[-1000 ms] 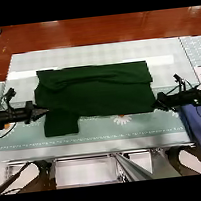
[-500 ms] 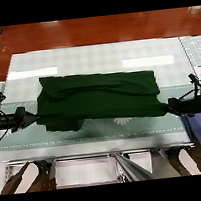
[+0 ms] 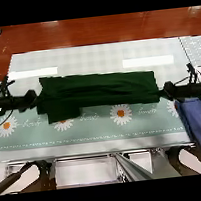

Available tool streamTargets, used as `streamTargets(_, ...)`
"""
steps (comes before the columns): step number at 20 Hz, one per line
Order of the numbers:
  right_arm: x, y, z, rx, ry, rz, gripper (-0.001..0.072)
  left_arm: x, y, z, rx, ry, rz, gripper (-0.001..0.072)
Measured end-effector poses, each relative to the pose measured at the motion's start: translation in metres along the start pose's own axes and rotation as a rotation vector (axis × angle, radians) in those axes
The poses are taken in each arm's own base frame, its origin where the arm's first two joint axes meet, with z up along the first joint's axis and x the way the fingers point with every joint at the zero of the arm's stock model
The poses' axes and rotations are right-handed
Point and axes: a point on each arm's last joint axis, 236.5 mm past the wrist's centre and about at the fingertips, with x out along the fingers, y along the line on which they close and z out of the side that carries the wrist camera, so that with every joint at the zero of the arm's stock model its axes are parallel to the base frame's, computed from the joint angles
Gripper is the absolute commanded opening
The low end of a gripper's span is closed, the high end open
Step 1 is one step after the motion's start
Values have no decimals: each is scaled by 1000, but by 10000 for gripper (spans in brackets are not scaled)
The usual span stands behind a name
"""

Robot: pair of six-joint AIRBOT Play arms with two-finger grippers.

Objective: Fold the shirts.

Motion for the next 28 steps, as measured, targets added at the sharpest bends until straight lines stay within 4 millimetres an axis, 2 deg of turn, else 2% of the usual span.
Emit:
streamTargets(4,16,3,45,9,2,24,26,35,-18,49,-36,-4,-37,28)
streamTargets(9,26,11,95,26,-9,52,26,68,-37,90,-49,25,-84,28)
streamTargets(13,40,12,110,52,19,66,27,83,-40,107,-63,35,-96,30)
streamTargets(14,45,13,110,53,29,67,143,86,-39,109,-66,38,-97,97)
streamTargets(15,51,14,108,53,42,67,521,88,-39,109,-67,42,-97,440)
streamTargets(16,57,15,107,49,51,66,627,89,-38,110,-67,44,-96,693)
streamTargets(17,60,17,107,43,58,68,627,88,-39,109,-69,55,-100,700)
streamTargets(19,57,22,110,24,69,77,627,77,-36,108,-51,102,-101,699)
streamTargets(22,31,16,120,4,71,76,627,37,-2,111,-52,161,-20,699)
streamTargets(24,11,-2,123,5,72,37,627,1,27,110,-65,170,54,699)
streamTargets(26,1,-26,118,47,85,-8,627,-32,52,108,-76,124,116,699)
streamTargets(28,6,-45,103,100,115,-32,627,-51,56,102,-72,45,133,699)
